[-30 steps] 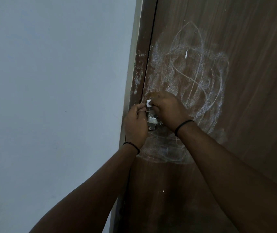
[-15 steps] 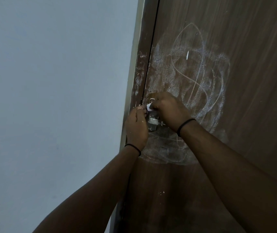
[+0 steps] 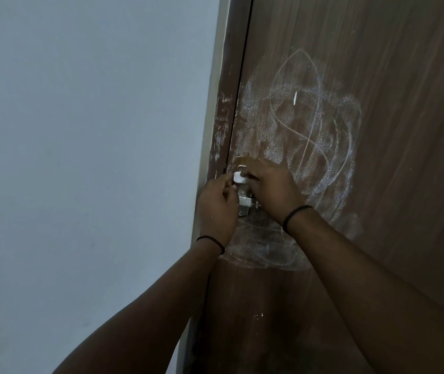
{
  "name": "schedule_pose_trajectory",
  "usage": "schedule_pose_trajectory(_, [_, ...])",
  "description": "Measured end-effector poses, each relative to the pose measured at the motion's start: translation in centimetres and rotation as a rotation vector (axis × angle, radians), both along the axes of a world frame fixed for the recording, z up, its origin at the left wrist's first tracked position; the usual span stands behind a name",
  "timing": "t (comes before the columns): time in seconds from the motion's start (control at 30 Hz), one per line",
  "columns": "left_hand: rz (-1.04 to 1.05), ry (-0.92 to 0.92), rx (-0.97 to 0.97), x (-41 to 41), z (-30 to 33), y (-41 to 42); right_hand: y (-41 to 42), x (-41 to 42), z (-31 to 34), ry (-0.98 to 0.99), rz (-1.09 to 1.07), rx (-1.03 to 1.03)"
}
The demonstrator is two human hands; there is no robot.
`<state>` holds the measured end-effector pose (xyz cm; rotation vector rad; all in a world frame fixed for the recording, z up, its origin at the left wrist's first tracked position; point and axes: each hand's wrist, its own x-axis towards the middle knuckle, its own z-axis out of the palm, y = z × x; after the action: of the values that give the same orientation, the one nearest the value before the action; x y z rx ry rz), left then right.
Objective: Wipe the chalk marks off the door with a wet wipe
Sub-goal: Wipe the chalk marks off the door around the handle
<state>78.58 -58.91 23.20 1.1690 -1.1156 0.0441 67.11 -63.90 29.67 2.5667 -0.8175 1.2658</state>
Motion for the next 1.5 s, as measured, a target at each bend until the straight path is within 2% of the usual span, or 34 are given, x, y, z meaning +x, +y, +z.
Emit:
schedule_pose_trajectory(0.13, [0.126, -0.200, -0.011, 1.0, 0.7, -0.9, 0.8, 0.4, 0.2, -0.237, 0.087, 0.239])
schedule_pose_trajectory(0.3, [0.209, -0.258, -0.048, 1.3, 2.7, -1.5, 1.0, 0.4, 0.9, -0.399, 0.172, 0.434])
schedule_pose_trajectory(0.4, [0.238, -0.284, -0.031, 1.1, 3.2, -1.6, 0.6, 0.2, 1.4, -0.456, 0.127, 0.436])
schedule_pose_trajectory(0.5, [0.248, -0.260, -0.013, 1.0, 3.2, -1.8, 0.0, -0.3, 1.8, -0.501, 0.006, 0.304])
schedule_pose_trajectory(0.57, [0.254, -0.221, -0.001, 0.9, 3.1, -1.6, -0.4, -0.8, 2.0, -0.465, -0.054, 0.259])
schedule_pose_trajectory(0.73, [0.249, -0.120, 0.025, 0.4, 2.4, -1.3, -1.0, -1.3, 1.3, -0.214, -0.168, 0.252])
schedule_pose_trajectory(0.87, [0.222, -0.086, 0.111, 0.6, 2.3, -1.2, -1.1, -1.1, 1.0, -0.178, -0.211, 0.240])
schedule_pose_trajectory(1.03, [0.191, -0.100, 0.129, 0.5, 3.6, -1.3, -1.0, -1.2, 1.8, -0.136, -0.274, 0.264])
schedule_pose_trajectory(1.3, [0.194, -0.042, 0.251, 0.7, 0.4, -1.1, -0.7, -1.4, 2.3, -0.112, -0.297, 0.334])
schedule_pose_trajectory(1.5, [0.103, -0.012, 0.131, 0.8, 2.7, -1.4, -1.0, -1.8, 2.1, -0.134, -0.245, 0.352])
